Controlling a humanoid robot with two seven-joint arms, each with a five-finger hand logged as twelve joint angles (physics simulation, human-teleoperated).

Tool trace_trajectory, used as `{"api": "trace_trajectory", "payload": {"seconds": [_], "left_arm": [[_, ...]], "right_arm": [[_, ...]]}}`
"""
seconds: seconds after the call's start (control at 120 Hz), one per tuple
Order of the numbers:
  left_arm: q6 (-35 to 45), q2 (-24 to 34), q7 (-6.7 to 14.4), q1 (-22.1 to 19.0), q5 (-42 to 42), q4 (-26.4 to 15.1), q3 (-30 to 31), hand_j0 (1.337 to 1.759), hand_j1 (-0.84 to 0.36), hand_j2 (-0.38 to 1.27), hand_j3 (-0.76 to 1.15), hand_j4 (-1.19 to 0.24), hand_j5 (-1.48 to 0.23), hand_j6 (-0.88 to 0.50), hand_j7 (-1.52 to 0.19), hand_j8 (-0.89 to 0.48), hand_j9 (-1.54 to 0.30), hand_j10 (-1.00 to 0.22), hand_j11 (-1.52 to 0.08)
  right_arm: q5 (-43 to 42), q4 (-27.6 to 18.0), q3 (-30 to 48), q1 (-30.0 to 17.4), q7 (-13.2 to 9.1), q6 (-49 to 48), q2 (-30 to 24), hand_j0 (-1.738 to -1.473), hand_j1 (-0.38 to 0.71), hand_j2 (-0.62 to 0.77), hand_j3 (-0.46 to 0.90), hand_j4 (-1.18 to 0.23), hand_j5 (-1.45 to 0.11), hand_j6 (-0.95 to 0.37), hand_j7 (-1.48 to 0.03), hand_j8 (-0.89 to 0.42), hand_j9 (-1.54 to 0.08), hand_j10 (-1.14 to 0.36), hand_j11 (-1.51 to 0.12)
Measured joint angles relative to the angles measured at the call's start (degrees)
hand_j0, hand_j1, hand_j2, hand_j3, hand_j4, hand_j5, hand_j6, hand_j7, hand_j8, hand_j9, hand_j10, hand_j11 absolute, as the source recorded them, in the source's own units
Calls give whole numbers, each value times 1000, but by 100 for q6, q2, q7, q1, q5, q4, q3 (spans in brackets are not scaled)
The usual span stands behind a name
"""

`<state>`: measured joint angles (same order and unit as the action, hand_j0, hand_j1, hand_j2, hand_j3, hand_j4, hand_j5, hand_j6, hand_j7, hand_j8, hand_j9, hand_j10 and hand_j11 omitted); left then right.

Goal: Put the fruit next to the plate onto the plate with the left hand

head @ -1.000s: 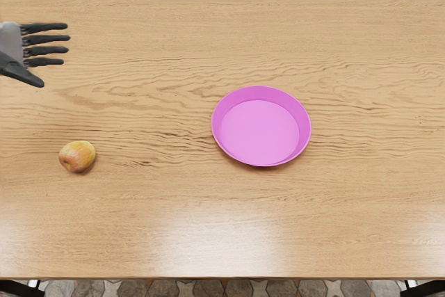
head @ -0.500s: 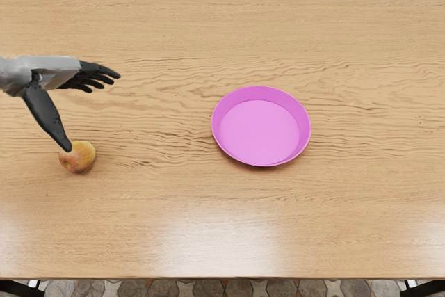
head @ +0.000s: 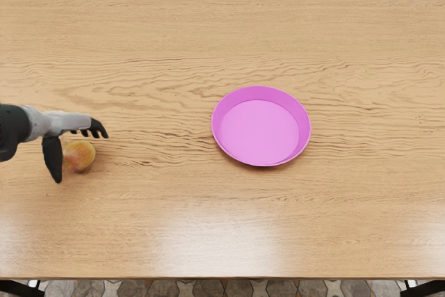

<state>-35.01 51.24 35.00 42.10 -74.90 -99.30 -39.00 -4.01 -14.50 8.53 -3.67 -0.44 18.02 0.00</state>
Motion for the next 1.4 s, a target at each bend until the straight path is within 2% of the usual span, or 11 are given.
{"api": "trace_trajectory", "payload": {"seconds": [0.15, 0.408, 0.733, 0.967, 1.042, 1.1, 1.175, 1.242, 1.267, 1.325, 1.4], "left_arm": [[104, -44, 0, -26, -434, -1, 126, 1658, 22, 58, 0, -280, -357, -281, -357, -281, -357, -279, -357], [621, -182, 0, -39, -633, 4, 162, 1658, 4, 61, 0, -295, -377, -296, -377, -296, -377, -294, -377], [1332, -400, 0, -432, -1385, 128, 343, 1658, -7, 64, 0, -304, -389, -305, -389, -305, -389, -304, -389], [1451, -492, 0, -501, -1524, 307, 380, 1658, -60, 72, 0, -350, -451, -351, -451, -351, -451, -349, -451], [1445, -536, 2, -504, -1539, 340, 395, 1656, -47, 20, 0, -356, -484, -358, -482, -359, -480, -358, -479], [1440, -579, 4, -535, -1548, 377, 420, 1654, -42, 51, 0, -363, -512, -367, -508, -369, -505, -370, -502], [1448, -584, 3, -535, -1544, 405, 440, 1654, -80, 65, 0, -380, -544, -383, -541, -385, -538, -385, -535], [1441, -598, 5, -535, -1558, 418, 448, 1653, -125, 159, 0, -400, -582, -404, -576, -408, -571, -410, -567], [1438, -598, 6, -535, -1563, 421, 451, 1652, -124, 116, 0, -410, -600, -415, -593, -419, -588, -422, -583], [1444, -590, 5, -535, -1556, 424, 465, 1653, -294, 340, 0, -445, -644, -478, -638, -431, -634, -455, -628], [1457, -598, 2, -530, -1565, 430, 479, 1653, -253, 262, 0, -508, -683, -438, -680, -418, -687, -507, -683]], "right_arm": [[1, 0, 0, 0, 0, 0, 0, -1658, -349, 0, 0, 0, 0, 0, 0, 0, 0, 0, 0], [1, 0, 0, -1, 0, 0, 0, -1658, -349, 0, 0, 0, 0, 0, 0, 0, 0, 0, 0], [2, 0, 0, 1, 0, 0, 0, -1658, -349, 0, 0, 0, 0, 0, 0, 0, 0, 0, 0], [1, 0, 0, -1, 0, 0, 0, -1658, -349, 0, 0, 0, 0, 0, 0, 0, 0, 0, 0], [3, 0, 0, 0, 0, 0, 0, -1658, -349, 0, 0, 0, 0, 0, 0, 0, 0, 0, 0], [3, 0, 0, 0, 0, 0, 0, -1658, -349, 0, 0, 0, 0, 0, 0, 0, 0, 0, 0], [2, 0, 0, 2, 0, 0, 0, -1658, -349, 0, 0, 0, 0, 0, 0, 0, 0, 0, 0], [2, 0, 0, 0, 0, 0, 0, -1658, -349, 0, 0, 0, 0, 0, 0, 0, 0, 0, 0], [2, 0, 0, -1, 0, 0, 0, -1658, -349, 0, 0, 0, 0, 0, 0, 0, 0, 0, 0], [3, 0, 0, -2, 0, 0, 0, -1658, -349, 0, 0, 0, 0, 0, 0, 0, 0, 0, 0], [2, 0, 0, 0, 0, 0, 0, -1658, -349, 0, 0, 0, 0, 0, 0, 0, 0, 0, 0]]}}
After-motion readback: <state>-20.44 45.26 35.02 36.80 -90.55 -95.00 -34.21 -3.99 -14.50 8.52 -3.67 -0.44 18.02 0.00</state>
